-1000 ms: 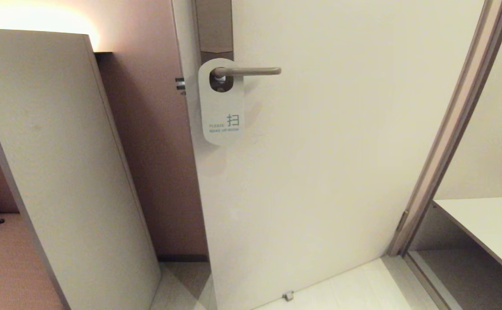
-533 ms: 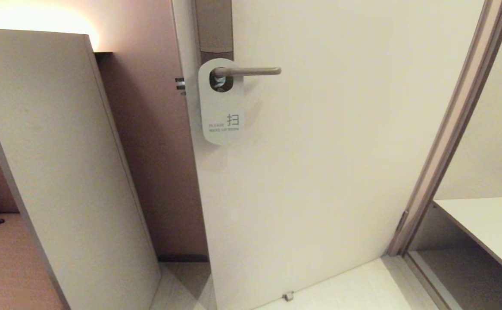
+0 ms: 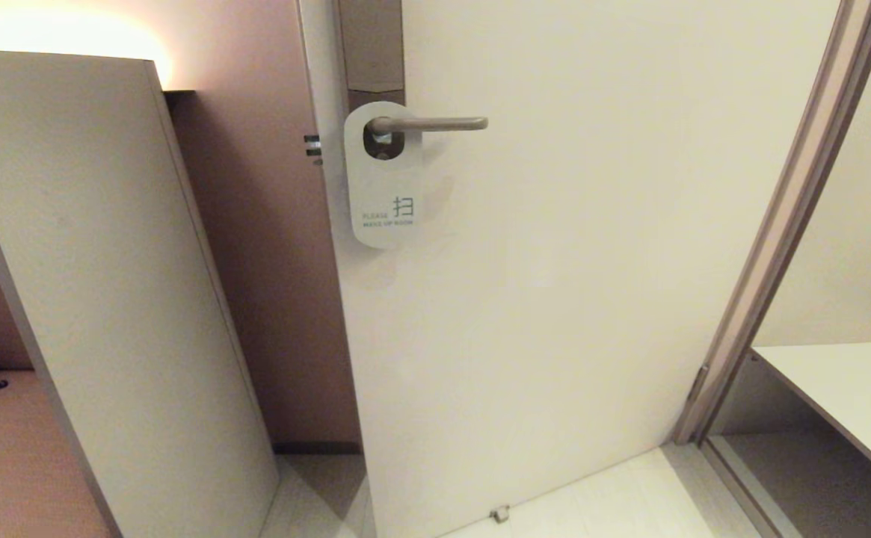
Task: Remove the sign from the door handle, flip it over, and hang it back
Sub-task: Take down the sign
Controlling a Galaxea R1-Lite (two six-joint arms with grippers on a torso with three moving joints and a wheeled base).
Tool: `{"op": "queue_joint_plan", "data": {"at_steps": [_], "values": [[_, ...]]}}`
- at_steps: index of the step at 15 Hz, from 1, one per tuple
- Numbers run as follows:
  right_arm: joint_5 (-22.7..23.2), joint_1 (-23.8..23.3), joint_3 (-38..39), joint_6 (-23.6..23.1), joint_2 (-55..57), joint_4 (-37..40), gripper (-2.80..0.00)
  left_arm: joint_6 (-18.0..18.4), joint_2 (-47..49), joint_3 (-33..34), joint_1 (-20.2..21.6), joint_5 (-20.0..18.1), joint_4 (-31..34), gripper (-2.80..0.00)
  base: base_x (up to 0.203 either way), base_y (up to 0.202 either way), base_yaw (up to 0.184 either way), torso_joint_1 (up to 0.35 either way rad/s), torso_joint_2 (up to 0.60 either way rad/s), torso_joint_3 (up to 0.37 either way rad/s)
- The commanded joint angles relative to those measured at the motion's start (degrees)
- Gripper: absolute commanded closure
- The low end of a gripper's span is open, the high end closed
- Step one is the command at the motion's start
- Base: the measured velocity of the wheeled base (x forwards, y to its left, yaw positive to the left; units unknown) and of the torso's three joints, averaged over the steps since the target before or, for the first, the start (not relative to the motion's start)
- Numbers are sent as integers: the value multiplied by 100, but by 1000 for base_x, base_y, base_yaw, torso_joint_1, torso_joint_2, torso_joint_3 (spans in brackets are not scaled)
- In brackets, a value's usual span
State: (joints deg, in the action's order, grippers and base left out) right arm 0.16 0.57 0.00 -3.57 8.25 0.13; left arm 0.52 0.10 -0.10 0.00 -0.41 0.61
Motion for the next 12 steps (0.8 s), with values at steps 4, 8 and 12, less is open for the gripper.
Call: {"op": "queue_joint_plan", "data": {"at_steps": [4,8,12], "values": [[11,-13,0,31,-825,13,0,0,-1,1,0,-2,1,0,0,0,0,0,0,0],[2,-13,0,50,-825,13,0,0,-1,1,0,-2,1,0,0,0,0,0,0,0],[2,-13,0,50,-825,13,0,0,-1,1,0,-2,1,0,0,0,0,0,0,0]]}}
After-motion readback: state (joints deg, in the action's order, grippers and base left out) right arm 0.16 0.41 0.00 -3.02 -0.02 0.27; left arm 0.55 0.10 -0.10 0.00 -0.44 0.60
